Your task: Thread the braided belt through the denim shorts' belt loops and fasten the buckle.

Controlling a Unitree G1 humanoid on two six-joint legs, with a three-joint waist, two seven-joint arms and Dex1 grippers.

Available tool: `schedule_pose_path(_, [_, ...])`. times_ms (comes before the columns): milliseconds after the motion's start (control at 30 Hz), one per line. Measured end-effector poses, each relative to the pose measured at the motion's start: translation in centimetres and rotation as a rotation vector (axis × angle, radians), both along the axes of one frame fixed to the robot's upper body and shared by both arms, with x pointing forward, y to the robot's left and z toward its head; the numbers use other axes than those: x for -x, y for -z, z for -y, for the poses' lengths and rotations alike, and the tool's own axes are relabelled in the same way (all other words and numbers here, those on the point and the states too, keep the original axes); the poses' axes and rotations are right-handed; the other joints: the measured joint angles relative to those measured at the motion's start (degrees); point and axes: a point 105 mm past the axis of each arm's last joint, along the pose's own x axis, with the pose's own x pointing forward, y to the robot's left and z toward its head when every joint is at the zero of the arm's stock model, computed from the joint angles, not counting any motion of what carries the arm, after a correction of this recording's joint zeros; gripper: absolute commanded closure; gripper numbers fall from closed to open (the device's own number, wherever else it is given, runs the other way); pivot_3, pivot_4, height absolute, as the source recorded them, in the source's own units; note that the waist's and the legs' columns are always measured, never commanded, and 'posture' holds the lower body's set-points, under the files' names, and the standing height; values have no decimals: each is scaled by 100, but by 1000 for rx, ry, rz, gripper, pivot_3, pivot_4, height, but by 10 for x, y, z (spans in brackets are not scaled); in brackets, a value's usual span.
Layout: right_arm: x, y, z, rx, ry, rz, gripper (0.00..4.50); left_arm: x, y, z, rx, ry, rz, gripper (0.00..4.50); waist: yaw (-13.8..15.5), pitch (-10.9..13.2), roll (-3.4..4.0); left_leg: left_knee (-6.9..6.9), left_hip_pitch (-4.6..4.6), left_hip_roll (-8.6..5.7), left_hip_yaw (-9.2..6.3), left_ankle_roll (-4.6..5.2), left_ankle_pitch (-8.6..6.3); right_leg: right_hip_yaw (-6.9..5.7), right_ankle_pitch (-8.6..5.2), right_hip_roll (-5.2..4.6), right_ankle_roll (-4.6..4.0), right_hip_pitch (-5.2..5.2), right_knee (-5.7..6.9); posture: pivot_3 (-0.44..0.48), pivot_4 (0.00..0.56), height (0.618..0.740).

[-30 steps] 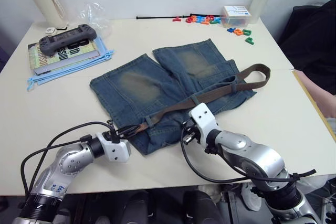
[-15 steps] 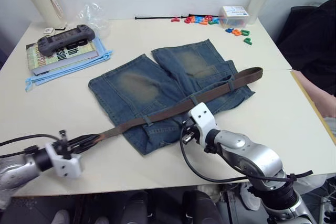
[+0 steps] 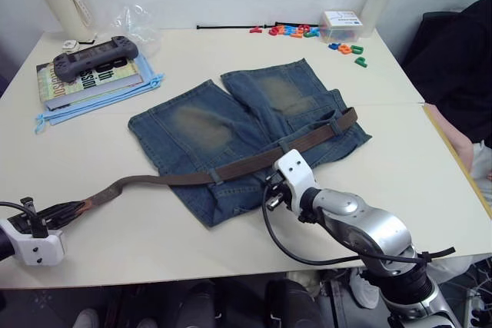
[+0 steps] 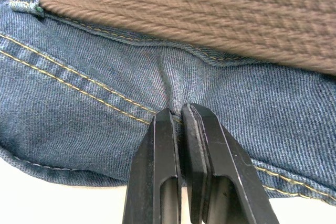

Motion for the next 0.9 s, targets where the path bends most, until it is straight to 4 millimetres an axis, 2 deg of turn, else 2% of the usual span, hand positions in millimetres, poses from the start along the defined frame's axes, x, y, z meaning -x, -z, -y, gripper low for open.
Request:
schedule_pose_path(67, [0, 0, 0, 0, 0, 0, 4476, 0, 1, 1, 6, 2, 3, 4500, 0, -1, -1, 0, 1, 0, 1, 0, 0, 0, 0, 0, 0, 0, 0, 0, 150, 713])
schedule_pose_path(133, [0, 0, 0, 1, 0, -1, 4500, 1, 4, 1, 13, 1, -6, 3580, -1, -1, -2, 0, 4, 0, 1, -1, 0, 1, 0, 0, 0, 1, 1, 0, 150, 713])
schedule_pose_path(167, [-1, 0, 0, 1, 0, -1, 4500, 1, 5, 1, 18, -1, -9, 3323, -2, -1, -2, 0, 4, 1, 2, -1, 0, 1, 0, 0, -1, 1, 0, 0, 150, 713])
schedule_pose_path(233, [-1, 0, 0, 3, -1, 1, 4500, 3, 7, 0, 43, -13, -24, 2428, -4, -2, -3, 0, 4, 2, 2, -1, -1, 2, 1, 0, -1, 0, 0, 0, 150, 713])
schedule_pose_path(267, [-1, 0, 0, 3, -1, 1, 4500, 4, 6, 0, 51, -15, -25, 2181, -4, -2, -4, 0, 4, 2, 2, -1, -1, 2, 1, 0, -2, 0, 0, 0, 150, 713])
schedule_pose_path(300, [-2, -1, 0, 3, 0, 2, 4500, 3, 4, 1, 66, -15, -23, 1571, -2, -3, -5, 0, 4, 2, 1, -2, -1, 2, 1, -2, -3, 1, -1, 0, 150, 713])
schedule_pose_path(333, [-2, -1, 0, 3, 0, 3, 4098, 3, 2, 1, 72, -15, -25, 1275, -2, -3, -5, 0, 4, 2, 2, -2, -1, 2, 1, -2, -3, 1, -1, 0, 150, 713])
schedule_pose_path(433, [-7, -2, 4, 1, 18, 0, 2761, 3, -5, 7, 91, -3, -90, 13, -4, -1, -2, 0, 5, 2, 0, -3, -1, 2, 2, -5, -7, 1, -7, 0, 150, 713])
schedule_pose_path(533, [-10, -6, 7, -10, 15, -4, 1297, 5, -11, 22, 136, 0, -284, 0, -22, 5, 6, -1, 0, 1, -5, -5, -1, 1, 3, -7, -9, 3, -21, 0, 150, 713])
schedule_pose_path(633, [-10, -15, 11, -26, -18, -16, 40, 3, -26, 49, 312, -11, -489, 0, 2, 19, 28, 5, -14, -3, -10, 4, 7, -9, 5, -6, -5, 6, -23, 0, 150, 713])
schedule_pose_path(767, [-12, -30, 26, -14, -47, -12, 40, 8, -44, 74, 511, -23, -691, 0, 12, 26, 39, 16, -26, -4, -8, 31, 24, -20, 5, 6, -3, 4, -18, 0, 150, 713])
schedule_pose_path(900, [-10, -49, 34, -20, -82, 12, 40, 3, -62, 108, 679, 34, -739, 0, 14, 32, 46, 17, -22, -1, -4, 28, 26, -27, 5, 17, -1, 5, -12, 0, 150, 713])
